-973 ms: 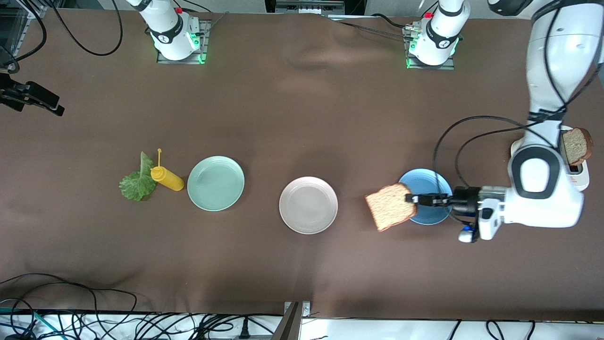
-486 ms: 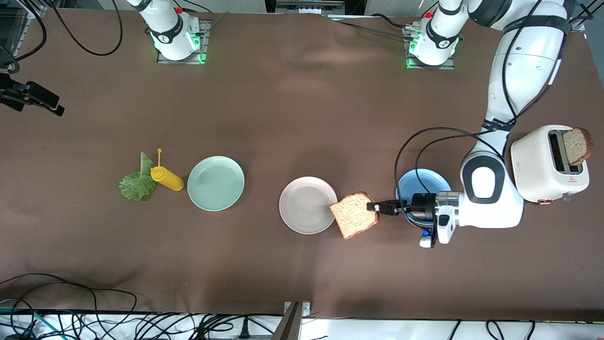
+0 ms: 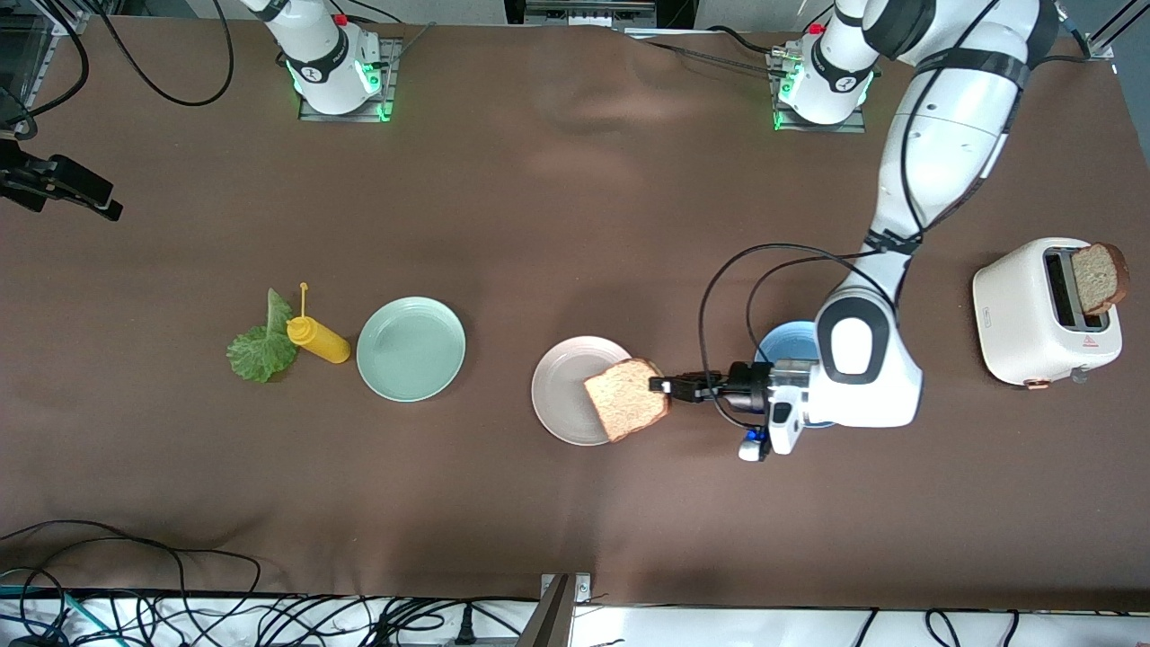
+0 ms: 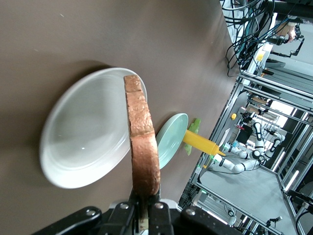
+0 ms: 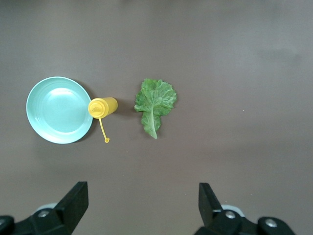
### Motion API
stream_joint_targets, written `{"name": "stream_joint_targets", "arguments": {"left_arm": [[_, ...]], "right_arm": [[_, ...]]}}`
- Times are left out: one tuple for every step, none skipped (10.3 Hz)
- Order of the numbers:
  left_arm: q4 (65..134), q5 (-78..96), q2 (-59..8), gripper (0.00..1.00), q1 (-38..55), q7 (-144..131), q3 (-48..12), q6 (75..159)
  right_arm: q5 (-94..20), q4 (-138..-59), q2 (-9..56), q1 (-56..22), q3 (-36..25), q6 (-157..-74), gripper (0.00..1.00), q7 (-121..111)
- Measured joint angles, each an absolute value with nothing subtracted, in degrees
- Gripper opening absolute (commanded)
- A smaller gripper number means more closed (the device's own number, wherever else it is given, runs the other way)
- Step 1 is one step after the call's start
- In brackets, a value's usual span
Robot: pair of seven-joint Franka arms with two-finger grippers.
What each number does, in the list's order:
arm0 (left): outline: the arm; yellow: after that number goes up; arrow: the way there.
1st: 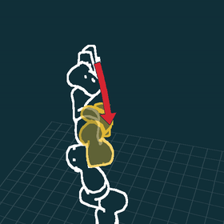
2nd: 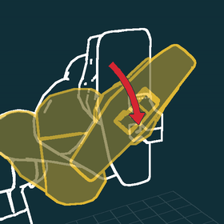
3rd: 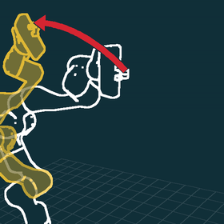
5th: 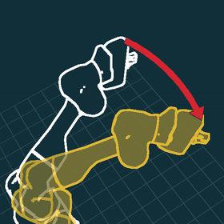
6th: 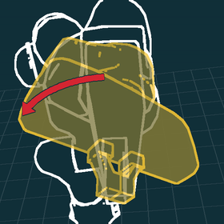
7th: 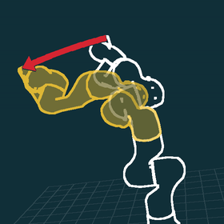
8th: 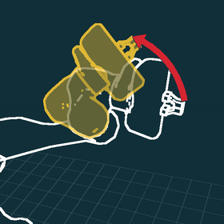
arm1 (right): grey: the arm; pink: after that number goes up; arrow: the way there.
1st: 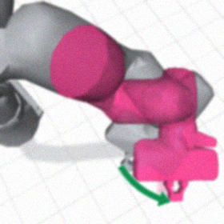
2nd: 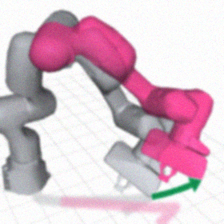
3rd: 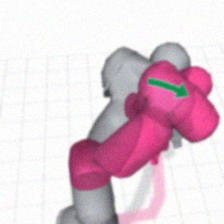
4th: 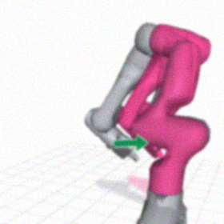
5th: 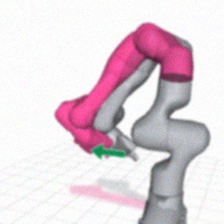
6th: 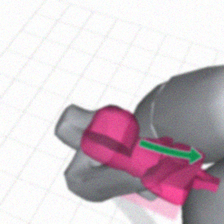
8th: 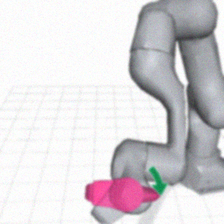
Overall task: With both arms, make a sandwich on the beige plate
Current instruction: 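Carry the bread slice over the beige plate and lower it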
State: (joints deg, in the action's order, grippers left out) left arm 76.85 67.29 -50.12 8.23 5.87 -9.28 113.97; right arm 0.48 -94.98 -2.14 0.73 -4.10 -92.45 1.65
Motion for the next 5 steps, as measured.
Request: {"name": "stream_joint_targets", "arguments": {"left_arm": [[76.85,68.18,-50.40,0.00,9.40,5.86,-9.26,115.49],[76.88,68.37,-50.93,0.00,9.88,5.86,-9.24,115.94],[76.88,68.37,-51.64,0.00,9.98,5.86,-9.24,116.17],[76.88,68.59,-52.27,0.00,10.07,5.87,-9.23,116.64],[76.88,69.12,-52.82,0.00,10.37,5.89,-9.24,116.98]], "right_arm": [[0.48,-94.98,-2.14,0.73,-4.10,-92.44,1.00,1.65],[0.48,-94.98,-2.14,0.73,-4.10,-92.45,1.00,1.65],[0.48,-94.98,-2.14,0.73,-4.10,-92.45,1.00,1.65],[0.48,-94.98,-2.14,0.73,-4.10,-92.45,1.00,1.65],[0.48,-94.98,-2.14,0.73,-4.10,-92.45,1.00,1.65]]}}
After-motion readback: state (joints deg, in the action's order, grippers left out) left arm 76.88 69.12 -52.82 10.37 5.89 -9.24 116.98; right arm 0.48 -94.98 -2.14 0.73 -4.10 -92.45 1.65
